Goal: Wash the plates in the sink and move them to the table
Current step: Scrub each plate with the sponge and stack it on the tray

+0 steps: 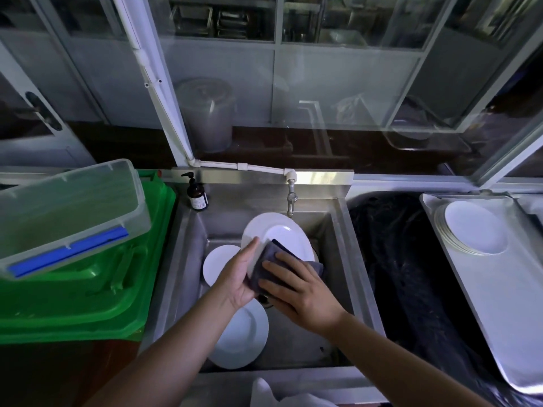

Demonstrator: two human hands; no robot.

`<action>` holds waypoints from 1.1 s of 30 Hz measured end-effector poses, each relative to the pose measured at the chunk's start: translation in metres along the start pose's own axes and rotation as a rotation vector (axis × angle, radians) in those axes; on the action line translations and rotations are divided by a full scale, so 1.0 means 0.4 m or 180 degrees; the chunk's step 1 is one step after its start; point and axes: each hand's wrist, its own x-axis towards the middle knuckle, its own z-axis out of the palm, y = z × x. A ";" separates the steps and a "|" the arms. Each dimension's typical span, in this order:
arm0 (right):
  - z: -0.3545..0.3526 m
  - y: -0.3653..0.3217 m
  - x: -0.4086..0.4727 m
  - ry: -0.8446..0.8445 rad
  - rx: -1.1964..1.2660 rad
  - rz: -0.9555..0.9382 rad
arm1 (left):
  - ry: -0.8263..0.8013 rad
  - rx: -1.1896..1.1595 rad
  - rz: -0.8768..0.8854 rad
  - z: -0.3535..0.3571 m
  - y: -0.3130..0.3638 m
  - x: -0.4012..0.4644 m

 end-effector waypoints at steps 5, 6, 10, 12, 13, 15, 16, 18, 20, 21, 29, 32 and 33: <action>-0.026 0.061 -0.055 0.0196 -0.0035 0.0249 | -0.0223 -0.0147 0.0167 -0.005 0.021 -0.011; -0.027 0.067 -0.057 0.0312 0.0032 0.0497 | -0.0232 -0.0179 0.0271 -0.005 0.023 -0.013; -0.018 0.055 -0.019 0.0726 0.0534 0.1570 | -0.0191 -0.0047 0.0433 -0.001 0.031 -0.020; -0.018 0.044 0.019 0.0966 0.0751 0.2115 | -0.0141 0.0114 0.0441 0.000 0.032 -0.023; -0.017 0.037 0.041 0.1035 0.0810 0.2355 | -0.0181 0.0177 0.0426 0.003 0.030 -0.026; -0.008 0.008 0.082 0.0985 0.0665 0.2476 | -0.0185 0.0307 0.0427 0.018 0.019 -0.033; 0.001 -0.011 0.097 0.0906 0.0564 0.2305 | -0.0153 0.0385 0.0440 0.026 0.011 -0.034; 0.018 -0.039 0.120 0.0788 0.0474 0.1844 | -0.0182 0.0421 0.0411 0.033 -0.006 -0.035; 0.005 -0.026 0.137 0.0716 0.0405 0.1333 | -0.0213 0.0330 0.0384 0.029 -0.015 -0.043; -0.005 -0.002 0.142 0.0692 0.0305 0.1108 | -0.0254 0.0324 0.0390 0.026 -0.016 -0.051; -0.055 0.043 0.198 0.0753 0.0468 0.2718 | -0.0233 0.0831 0.0447 0.024 -0.029 -0.060; -0.034 0.000 0.186 0.0733 0.0145 0.1834 | -0.0206 0.0902 0.0525 0.035 -0.026 -0.052; -0.036 0.008 0.179 0.0650 0.0094 0.1550 | -0.0203 0.0860 0.0533 0.033 -0.025 -0.053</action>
